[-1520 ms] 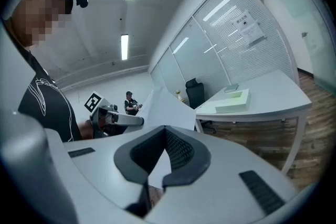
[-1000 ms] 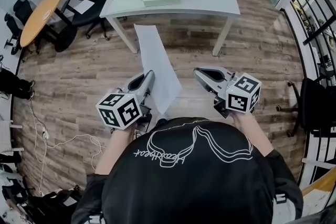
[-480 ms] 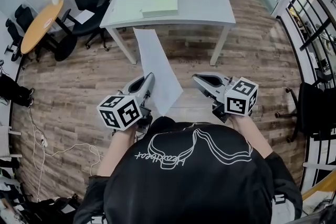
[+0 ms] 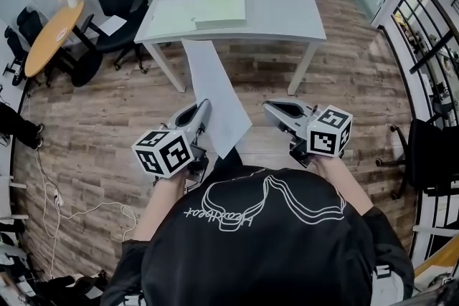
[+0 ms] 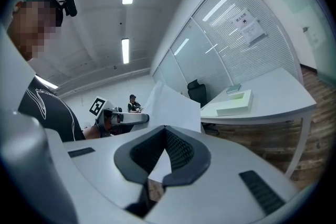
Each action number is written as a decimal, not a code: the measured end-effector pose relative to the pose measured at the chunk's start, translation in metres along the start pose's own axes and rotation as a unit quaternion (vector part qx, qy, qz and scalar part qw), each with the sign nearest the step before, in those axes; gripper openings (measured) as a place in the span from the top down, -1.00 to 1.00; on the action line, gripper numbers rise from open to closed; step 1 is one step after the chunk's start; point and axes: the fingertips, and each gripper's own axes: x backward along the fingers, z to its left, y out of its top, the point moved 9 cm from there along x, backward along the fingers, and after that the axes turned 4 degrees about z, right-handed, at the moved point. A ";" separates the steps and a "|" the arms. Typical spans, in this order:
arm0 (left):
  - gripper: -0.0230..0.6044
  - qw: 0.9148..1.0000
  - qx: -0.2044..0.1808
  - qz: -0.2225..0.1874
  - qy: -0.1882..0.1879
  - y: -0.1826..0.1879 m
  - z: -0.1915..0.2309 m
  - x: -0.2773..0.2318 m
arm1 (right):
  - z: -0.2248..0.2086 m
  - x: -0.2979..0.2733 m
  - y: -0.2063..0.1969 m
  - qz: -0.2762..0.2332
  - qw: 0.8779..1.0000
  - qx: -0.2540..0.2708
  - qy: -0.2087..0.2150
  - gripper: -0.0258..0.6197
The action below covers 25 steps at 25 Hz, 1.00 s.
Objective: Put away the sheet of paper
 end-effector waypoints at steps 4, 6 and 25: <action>0.89 1.000 0.005 0.005 -0.003 0.012 0.024 -0.020 | -0.023 -0.016 0.009 0.000 1.000 -0.005 -0.008 0.89; 0.89 1.000 0.005 0.008 -0.006 0.022 0.038 -0.032 | -0.038 -0.026 0.015 -0.001 1.000 -0.011 -0.015 0.89; 0.89 0.996 0.013 0.077 -0.045 0.168 0.223 -0.187 | -0.201 -0.182 0.113 -0.022 0.996 -0.070 -0.056 0.89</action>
